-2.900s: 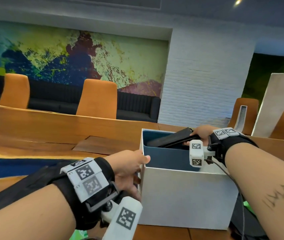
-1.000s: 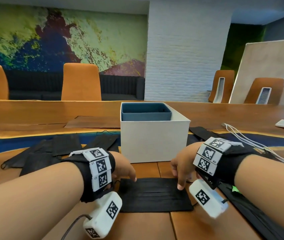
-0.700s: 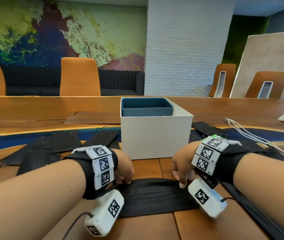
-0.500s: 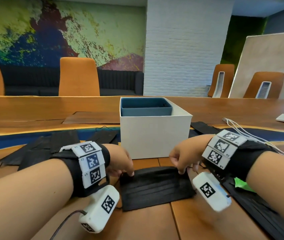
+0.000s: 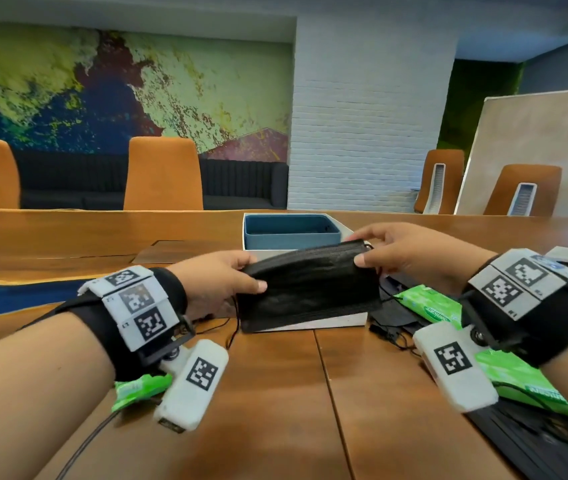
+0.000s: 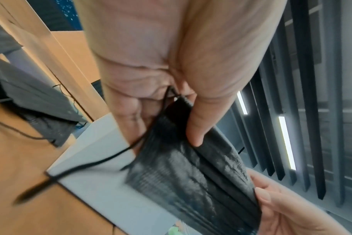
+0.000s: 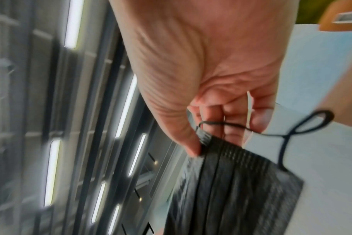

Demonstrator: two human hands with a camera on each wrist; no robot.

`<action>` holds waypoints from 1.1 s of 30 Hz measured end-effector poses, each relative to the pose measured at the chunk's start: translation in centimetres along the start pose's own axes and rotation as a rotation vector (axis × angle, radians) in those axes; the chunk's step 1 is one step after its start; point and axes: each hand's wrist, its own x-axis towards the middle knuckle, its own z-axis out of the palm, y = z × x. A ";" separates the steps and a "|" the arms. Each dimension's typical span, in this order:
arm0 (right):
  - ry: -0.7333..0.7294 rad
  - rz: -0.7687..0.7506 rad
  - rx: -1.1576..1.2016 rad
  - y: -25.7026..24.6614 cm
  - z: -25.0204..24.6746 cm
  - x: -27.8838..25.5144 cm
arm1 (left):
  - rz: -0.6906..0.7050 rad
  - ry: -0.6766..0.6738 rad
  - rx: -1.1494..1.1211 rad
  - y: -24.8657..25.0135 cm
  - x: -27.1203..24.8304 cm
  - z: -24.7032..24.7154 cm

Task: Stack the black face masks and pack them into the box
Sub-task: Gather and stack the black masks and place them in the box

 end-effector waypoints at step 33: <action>0.504 0.236 0.824 -1.6 -5.4 15.1 | -0.133 0.154 -0.385 -0.5 8.2 -2.2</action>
